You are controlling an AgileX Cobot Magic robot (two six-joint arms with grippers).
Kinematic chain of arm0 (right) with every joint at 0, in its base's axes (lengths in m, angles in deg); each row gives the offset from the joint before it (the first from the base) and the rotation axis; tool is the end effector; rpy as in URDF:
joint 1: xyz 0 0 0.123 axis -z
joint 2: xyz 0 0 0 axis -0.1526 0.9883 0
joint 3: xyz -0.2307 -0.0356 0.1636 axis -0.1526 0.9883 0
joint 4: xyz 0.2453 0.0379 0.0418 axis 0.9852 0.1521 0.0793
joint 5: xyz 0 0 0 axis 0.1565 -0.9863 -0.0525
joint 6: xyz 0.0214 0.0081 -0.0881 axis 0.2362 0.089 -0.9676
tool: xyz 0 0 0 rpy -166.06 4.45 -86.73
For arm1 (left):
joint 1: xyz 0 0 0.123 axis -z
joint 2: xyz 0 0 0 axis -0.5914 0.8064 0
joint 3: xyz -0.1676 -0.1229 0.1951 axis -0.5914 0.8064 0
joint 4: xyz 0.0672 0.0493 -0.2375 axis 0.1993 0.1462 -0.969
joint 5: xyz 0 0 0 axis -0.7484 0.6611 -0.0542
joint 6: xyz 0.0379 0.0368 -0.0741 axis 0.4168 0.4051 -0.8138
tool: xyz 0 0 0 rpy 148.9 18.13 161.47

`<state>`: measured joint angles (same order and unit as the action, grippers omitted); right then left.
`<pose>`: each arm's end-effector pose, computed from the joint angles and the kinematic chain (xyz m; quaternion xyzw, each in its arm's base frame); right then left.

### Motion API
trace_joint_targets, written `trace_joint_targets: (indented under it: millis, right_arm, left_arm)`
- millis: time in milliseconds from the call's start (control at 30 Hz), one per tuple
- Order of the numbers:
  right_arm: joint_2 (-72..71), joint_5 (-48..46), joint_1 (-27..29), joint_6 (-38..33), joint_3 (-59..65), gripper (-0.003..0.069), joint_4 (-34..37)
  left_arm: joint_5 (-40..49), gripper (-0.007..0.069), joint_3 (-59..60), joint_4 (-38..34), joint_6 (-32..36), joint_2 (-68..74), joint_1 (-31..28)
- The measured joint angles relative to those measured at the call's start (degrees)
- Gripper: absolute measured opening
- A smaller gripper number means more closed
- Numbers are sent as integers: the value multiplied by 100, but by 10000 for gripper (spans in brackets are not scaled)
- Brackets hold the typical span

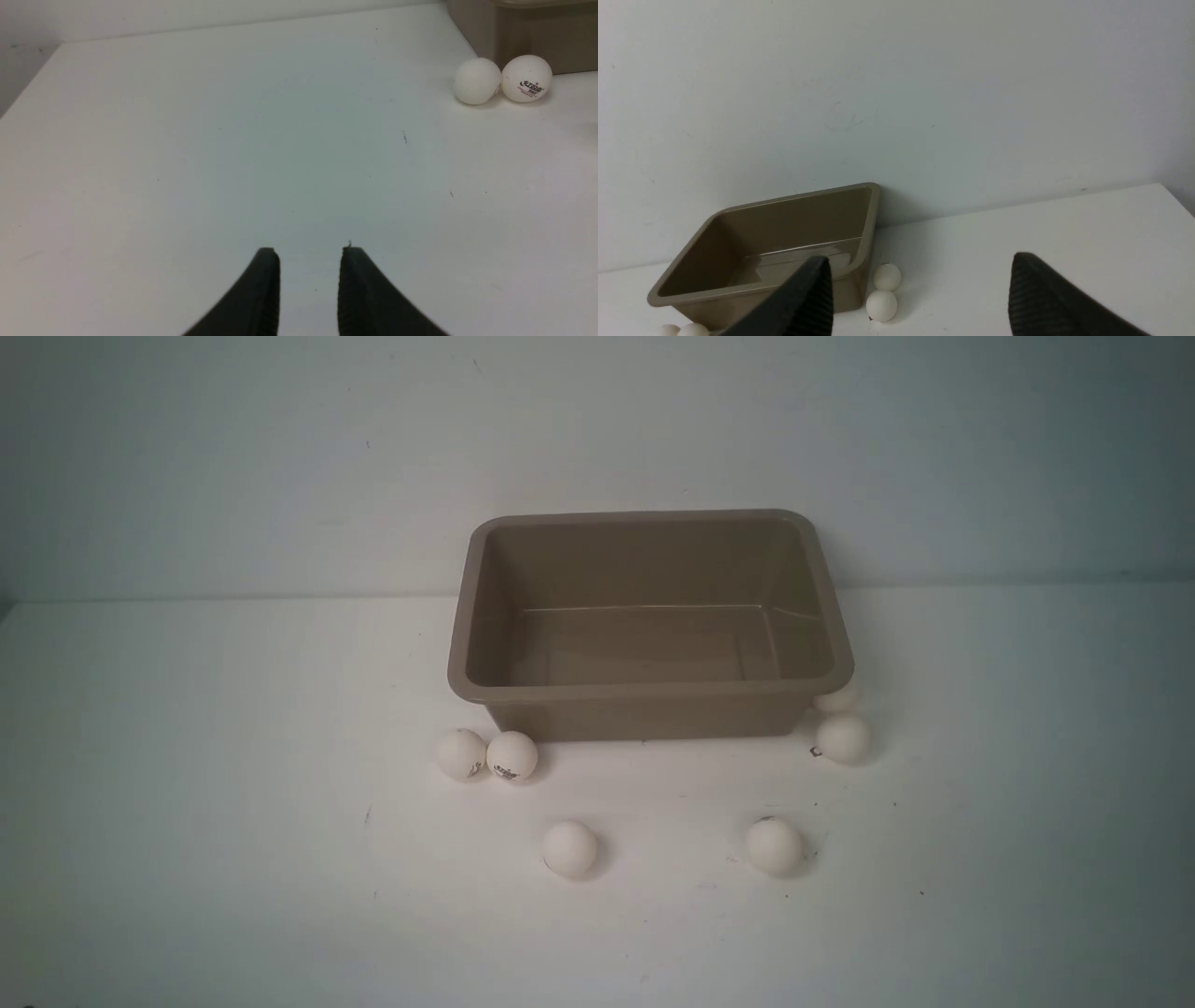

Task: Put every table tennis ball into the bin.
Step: Use the right arm to clamp the table tennis ball closest to it

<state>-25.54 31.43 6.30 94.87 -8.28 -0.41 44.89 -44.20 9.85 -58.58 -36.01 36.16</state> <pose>-0.0089 0.0028 0.3263 0.0562 0.7663 0.0965 0.6327 0.0514 -0.0017 0.1708 0.0179 0.8134 0.0017 0.5814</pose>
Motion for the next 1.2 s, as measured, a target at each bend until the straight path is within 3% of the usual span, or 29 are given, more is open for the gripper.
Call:
trace_joint_targets:
  millis: [200,300,400,633,800,1200]
  right_arm:
    - [16,-289,0,-1113,0,459,936]
    - [34,-397,0,-1674,0,459,1394]
    - [46,-565,0,-2163,0,459,1788]
    - [271,-1026,0,-2564,0,459,1873]
    - [431,-1095,0,-2709,0,459,1886]
    - [499,-1169,0,-2837,0,459,2014]
  left_arm:
    - [-248,167,39,-189,-27,0,0]
    - [-575,167,52,-666,-170,0,0]
    - [-1145,167,52,-1627,-278,0,0]
    - [-2042,167,52,-3209,-304,0,0]
    - [-2222,167,52,-3848,-304,0,0]
    - [-2345,167,52,-4200,-253,0,0]
